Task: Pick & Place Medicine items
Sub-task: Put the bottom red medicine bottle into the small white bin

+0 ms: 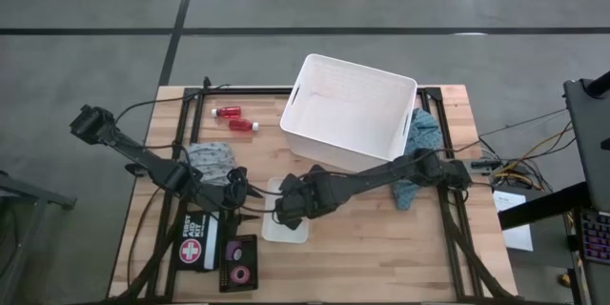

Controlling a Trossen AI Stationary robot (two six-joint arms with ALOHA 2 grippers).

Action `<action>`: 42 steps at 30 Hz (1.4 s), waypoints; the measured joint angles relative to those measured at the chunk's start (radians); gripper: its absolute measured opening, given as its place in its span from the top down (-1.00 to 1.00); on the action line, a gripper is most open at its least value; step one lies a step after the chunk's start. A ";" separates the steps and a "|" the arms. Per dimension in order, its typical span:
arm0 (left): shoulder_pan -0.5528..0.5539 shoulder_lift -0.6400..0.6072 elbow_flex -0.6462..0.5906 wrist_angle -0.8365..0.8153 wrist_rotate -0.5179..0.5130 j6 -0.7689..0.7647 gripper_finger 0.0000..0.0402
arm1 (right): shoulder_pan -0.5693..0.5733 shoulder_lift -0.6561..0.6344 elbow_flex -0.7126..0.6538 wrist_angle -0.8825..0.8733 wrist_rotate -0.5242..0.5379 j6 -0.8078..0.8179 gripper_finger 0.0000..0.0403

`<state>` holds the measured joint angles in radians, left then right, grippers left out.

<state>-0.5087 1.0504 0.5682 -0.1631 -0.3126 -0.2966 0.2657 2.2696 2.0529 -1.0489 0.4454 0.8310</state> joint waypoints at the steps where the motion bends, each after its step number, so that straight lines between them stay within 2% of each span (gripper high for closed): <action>1: 0.000 0.000 0.000 0.000 0.000 0.000 -0.43 | 0.000 0.000 0.000 -0.004 0.000 -0.002 -0.01; 14: 0.000 0.000 0.000 0.000 0.000 0.000 -0.43 | 0.000 -0.005 -0.001 -0.040 0.046 -0.005 -0.02; 29: 0.000 0.000 0.000 0.001 0.000 0.000 -0.43 | 0.021 -0.091 -0.001 -0.045 0.080 -0.053 -0.02; 33: 0.000 0.000 0.000 0.001 0.000 0.000 -0.43 | 0.069 -0.110 -0.001 -0.026 0.159 -0.091 -0.02; 37: 0.000 0.000 0.000 0.000 0.000 0.000 -0.43 | 0.119 -0.131 -0.002 0.004 0.242 -0.201 -0.02; 39: 0.000 0.000 0.000 -0.002 0.000 0.000 -0.43 | 0.127 -0.147 -0.003 0.028 0.247 -0.240 -0.02; 42: 0.000 0.000 0.000 -0.007 0.000 0.000 -0.43 | 0.129 -0.166 -0.007 0.102 0.231 -0.382 -0.02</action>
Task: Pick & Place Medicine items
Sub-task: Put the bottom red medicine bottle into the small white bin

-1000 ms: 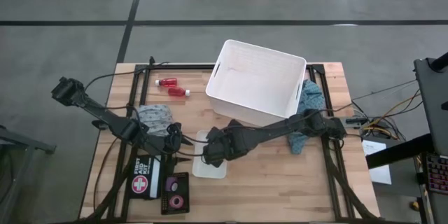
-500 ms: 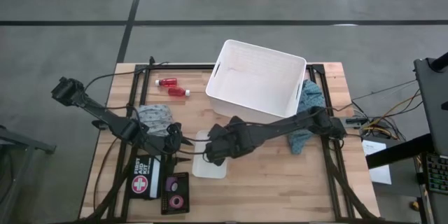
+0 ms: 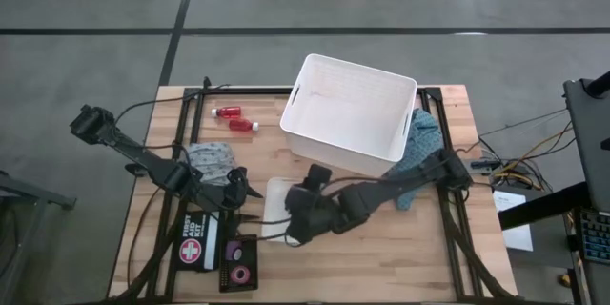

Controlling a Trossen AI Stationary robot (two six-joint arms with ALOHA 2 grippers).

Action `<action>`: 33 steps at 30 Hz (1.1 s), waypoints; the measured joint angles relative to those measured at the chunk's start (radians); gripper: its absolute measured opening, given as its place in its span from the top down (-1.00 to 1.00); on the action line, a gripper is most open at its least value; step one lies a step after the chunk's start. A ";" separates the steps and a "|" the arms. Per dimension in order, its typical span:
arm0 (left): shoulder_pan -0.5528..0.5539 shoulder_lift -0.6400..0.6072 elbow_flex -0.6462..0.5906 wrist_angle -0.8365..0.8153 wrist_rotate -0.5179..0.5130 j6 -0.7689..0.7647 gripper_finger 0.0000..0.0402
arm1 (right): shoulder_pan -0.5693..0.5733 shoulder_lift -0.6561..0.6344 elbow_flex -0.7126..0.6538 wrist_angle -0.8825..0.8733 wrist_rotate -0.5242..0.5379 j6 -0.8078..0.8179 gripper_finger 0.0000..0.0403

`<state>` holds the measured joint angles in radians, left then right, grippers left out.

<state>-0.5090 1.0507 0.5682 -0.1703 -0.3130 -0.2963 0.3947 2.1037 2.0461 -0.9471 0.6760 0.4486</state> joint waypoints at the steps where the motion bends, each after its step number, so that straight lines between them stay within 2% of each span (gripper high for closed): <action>1: 0.000 0.000 0.000 0.000 0.000 0.000 -0.43 | 0.001 -0.003 -0.003 0.024 -0.016 -0.048 -0.02; 6: 0.000 0.000 0.000 0.000 0.000 0.000 -0.43 | 0.006 -0.024 -0.056 0.175 -0.057 -0.225 -0.02; 10: 0.000 0.000 0.000 -0.002 0.000 0.000 -0.43 | 0.001 -0.097 -0.184 0.351 -0.106 -0.294 -0.02; 14: 0.000 0.000 0.000 -0.014 0.000 0.000 -0.43 | -0.007 -0.216 -0.416 0.638 -0.183 -0.356 -0.02; 17: 0.000 0.000 0.000 -0.019 0.000 0.000 -0.43 | -0.008 -0.314 -0.603 0.833 -0.182 -0.374 -0.02; 20: 0.000 0.000 0.000 -0.027 0.000 0.000 -0.43 | -0.004 -0.417 -0.773 0.952 -0.183 -0.373 -0.02; 24: 0.000 0.000 0.000 -0.036 0.000 0.000 -0.43 | 0.031 -0.553 -1.002 1.158 -0.253 -0.380 -0.02; 28: 0.000 0.000 0.000 -0.041 0.000 0.000 -0.43 | 0.080 -0.663 -1.229 1.410 -0.261 -0.380 -0.02; 31: 0.000 0.000 0.000 -0.045 0.000 0.000 -0.43 | 0.113 -0.735 -1.367 1.524 -0.254 -0.414 -0.02; 33: 0.000 0.000 0.000 -0.053 0.000 0.000 -0.43 | 0.132 -0.800 -1.439 1.539 -0.255 -0.465 -0.02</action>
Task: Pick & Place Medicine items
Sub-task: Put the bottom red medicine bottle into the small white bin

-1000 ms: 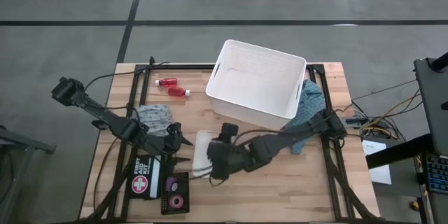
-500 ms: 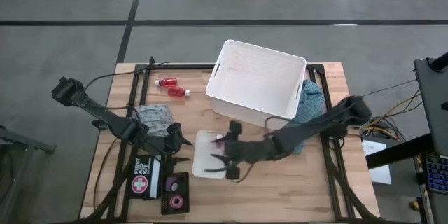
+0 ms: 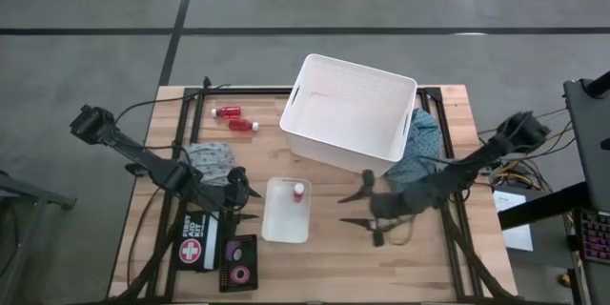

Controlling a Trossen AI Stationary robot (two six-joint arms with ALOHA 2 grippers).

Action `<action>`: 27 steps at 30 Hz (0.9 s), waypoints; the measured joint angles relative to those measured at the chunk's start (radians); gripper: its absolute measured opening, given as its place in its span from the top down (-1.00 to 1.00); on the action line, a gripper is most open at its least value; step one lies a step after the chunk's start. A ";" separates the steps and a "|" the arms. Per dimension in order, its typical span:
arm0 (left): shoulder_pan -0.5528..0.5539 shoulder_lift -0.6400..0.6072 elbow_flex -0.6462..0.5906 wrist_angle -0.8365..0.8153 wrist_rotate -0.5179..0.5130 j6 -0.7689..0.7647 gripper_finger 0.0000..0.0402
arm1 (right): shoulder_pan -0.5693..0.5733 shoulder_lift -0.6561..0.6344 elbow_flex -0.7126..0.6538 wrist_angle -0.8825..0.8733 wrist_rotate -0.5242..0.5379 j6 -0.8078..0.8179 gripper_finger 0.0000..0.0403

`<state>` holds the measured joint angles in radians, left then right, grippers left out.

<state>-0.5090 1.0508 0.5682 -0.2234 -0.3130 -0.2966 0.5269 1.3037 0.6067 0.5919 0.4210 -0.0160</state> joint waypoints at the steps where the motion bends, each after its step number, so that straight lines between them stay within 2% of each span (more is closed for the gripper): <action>1: 0.000 0.000 0.000 -0.001 0.000 0.000 -0.43 | 0.007 -0.035 -0.029 0.000 -0.003 -0.016 -0.02; 8: 0.000 0.000 0.000 -0.011 0.000 0.000 -0.43 | 0.032 -0.286 -0.217 -0.013 -0.009 0.023 -0.02; 14: 0.000 0.000 0.000 -0.016 0.000 0.000 -0.43 | 0.032 -0.479 -0.360 -0.013 -0.154 0.011 -0.02; 16: 0.000 0.000 0.000 -0.017 0.000 0.000 -0.43 | 0.033 -0.521 -0.393 0.003 -0.196 0.008 -0.02; 22: 0.000 0.000 0.000 -0.017 0.000 0.000 -0.43 | 0.031 -0.584 -0.457 0.052 -0.187 -0.001 -0.02; 27: 0.000 0.000 0.000 -0.017 0.000 0.000 -0.43 | 0.033 -0.628 -0.472 0.047 -0.228 -0.168 -0.02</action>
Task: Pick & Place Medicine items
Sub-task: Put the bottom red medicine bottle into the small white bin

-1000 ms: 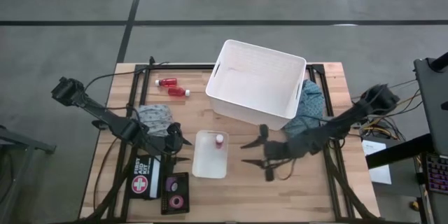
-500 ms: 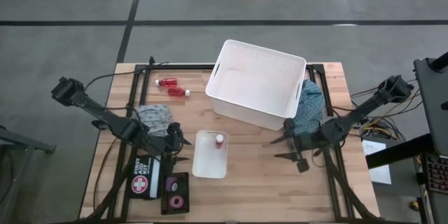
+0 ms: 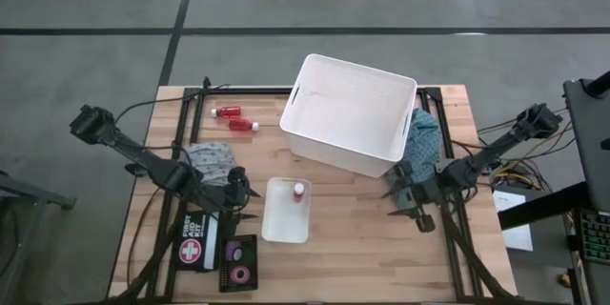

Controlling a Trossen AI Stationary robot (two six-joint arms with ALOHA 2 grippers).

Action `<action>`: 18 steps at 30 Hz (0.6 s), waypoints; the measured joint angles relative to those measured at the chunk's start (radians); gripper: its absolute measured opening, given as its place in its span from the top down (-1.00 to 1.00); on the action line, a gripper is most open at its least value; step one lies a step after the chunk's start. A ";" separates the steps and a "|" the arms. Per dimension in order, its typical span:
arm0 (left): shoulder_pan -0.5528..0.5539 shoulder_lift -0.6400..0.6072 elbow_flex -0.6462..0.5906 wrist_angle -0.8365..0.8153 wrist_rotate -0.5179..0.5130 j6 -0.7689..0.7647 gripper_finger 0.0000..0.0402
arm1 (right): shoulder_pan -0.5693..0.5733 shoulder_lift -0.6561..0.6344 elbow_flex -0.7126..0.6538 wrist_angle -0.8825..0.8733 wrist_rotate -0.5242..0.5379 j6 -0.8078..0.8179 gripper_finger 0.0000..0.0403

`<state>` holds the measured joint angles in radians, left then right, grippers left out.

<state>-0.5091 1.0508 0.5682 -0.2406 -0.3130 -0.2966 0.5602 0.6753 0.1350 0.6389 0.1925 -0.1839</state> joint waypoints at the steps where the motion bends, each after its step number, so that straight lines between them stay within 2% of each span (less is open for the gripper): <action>1: 0.000 0.000 0.000 0.000 0.000 0.000 -0.43 | 0.000 -0.011 -0.004 0.001 -0.028 -0.014 -0.02; 12: 0.000 0.000 0.000 0.000 0.000 0.000 -0.43 | 0.001 -0.045 -0.060 -0.007 -0.446 0.039 -0.02; 18: 0.000 0.000 0.000 0.000 0.000 0.000 -0.43 | 0.000 -0.045 -0.085 -0.006 -0.472 0.077 -0.02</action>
<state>-0.5089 1.0508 0.5682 -0.2409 -0.3128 -0.2966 0.5606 0.6304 0.0503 0.6324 -0.2797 -0.1070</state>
